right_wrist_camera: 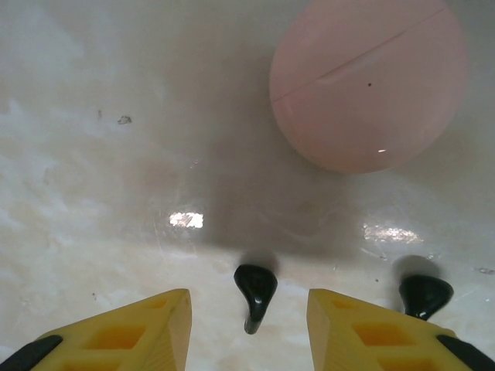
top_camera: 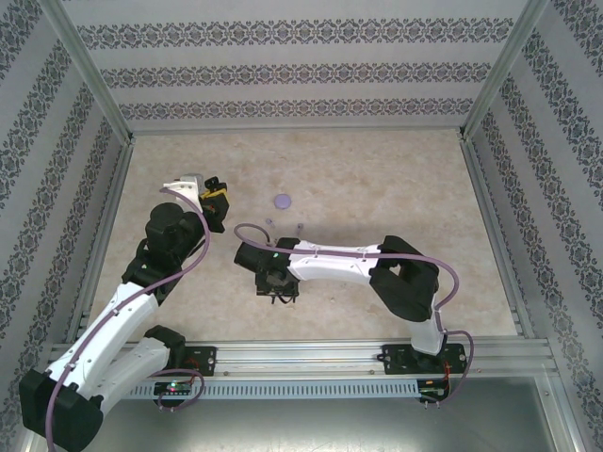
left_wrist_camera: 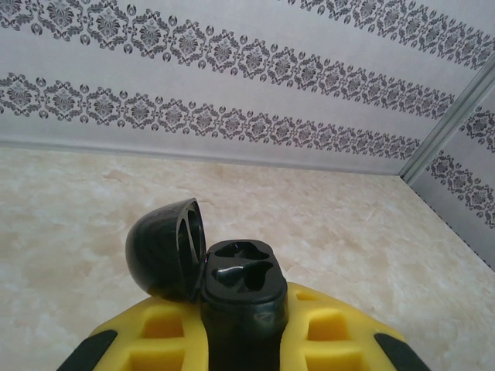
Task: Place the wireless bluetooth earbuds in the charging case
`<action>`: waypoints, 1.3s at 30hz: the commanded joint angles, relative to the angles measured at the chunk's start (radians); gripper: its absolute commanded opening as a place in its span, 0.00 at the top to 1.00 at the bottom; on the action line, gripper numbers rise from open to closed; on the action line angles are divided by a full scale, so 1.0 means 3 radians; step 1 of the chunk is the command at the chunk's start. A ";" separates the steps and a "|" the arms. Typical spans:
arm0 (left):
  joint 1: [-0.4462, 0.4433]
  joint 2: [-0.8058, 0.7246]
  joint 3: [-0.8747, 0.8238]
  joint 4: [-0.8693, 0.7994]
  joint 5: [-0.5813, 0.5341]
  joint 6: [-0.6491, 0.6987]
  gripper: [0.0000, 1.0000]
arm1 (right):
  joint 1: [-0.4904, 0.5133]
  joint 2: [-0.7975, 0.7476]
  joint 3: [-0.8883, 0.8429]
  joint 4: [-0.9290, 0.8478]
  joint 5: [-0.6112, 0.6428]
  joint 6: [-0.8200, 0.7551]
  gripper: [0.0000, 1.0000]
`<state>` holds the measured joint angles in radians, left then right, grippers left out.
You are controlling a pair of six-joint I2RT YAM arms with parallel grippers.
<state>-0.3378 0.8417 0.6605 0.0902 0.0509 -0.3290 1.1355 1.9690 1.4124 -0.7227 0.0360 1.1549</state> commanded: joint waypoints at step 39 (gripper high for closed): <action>0.0108 -0.0139 -0.0087 0.0221 -0.0027 -0.0133 1.00 | 0.0103 0.0524 0.0353 -0.0357 0.0036 0.0145 0.65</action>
<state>-0.3183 0.8162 0.6453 0.1047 0.0441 -0.3492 1.1549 2.0918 1.5082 -0.7830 0.0372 1.1805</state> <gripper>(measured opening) 0.168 0.351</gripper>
